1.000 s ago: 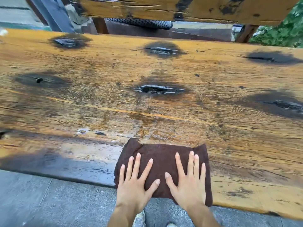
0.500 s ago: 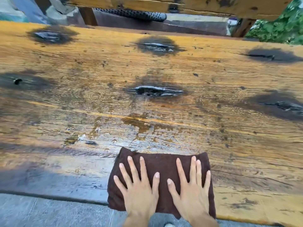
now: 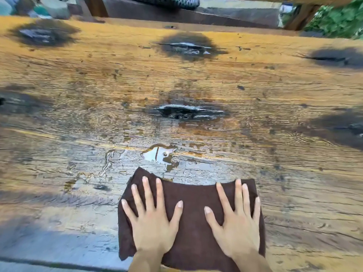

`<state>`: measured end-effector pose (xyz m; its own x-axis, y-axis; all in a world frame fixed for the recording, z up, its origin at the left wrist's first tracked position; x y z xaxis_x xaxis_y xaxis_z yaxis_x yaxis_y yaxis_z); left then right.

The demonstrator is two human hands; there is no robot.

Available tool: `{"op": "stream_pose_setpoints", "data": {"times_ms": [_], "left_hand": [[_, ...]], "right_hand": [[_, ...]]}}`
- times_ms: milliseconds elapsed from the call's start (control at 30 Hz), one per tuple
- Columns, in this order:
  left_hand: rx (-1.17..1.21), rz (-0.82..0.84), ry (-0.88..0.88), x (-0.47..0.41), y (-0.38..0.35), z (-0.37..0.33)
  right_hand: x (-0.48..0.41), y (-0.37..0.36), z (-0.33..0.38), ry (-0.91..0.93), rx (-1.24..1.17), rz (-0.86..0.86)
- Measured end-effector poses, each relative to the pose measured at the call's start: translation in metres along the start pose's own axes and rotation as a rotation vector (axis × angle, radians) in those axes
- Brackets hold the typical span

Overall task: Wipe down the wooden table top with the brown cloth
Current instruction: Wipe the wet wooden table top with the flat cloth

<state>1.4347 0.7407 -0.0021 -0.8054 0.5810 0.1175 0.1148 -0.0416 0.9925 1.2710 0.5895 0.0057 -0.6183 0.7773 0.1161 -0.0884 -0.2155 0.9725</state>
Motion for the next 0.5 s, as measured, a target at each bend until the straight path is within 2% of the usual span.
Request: {"op": "stream_pose_setpoints", "data": {"times_ms": [300, 500], "left_hand": [[-0.019, 0.026, -0.008, -0.075, 0.009, 0.002], [0.003, 0.034, -0.031, -0.159, 0.012, -0.011]], "right_hand": [[-0.074, 0.004, 0.02, -0.052, 0.005, 0.022], [-0.147, 0.008, 0.032, -0.11, -0.014, 0.004]]}}
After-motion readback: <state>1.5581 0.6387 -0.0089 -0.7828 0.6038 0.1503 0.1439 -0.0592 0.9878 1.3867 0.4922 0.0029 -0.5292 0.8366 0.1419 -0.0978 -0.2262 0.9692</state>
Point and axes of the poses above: each hand's wrist, its own x-axis away from the middle knuckle, its own y-axis out of the back of the hand, z = x × y, the point moved 1 cm from there along -x, towards the middle knuckle, and after that the axes turned 3 degrees about -x, right-handed, at the moved point
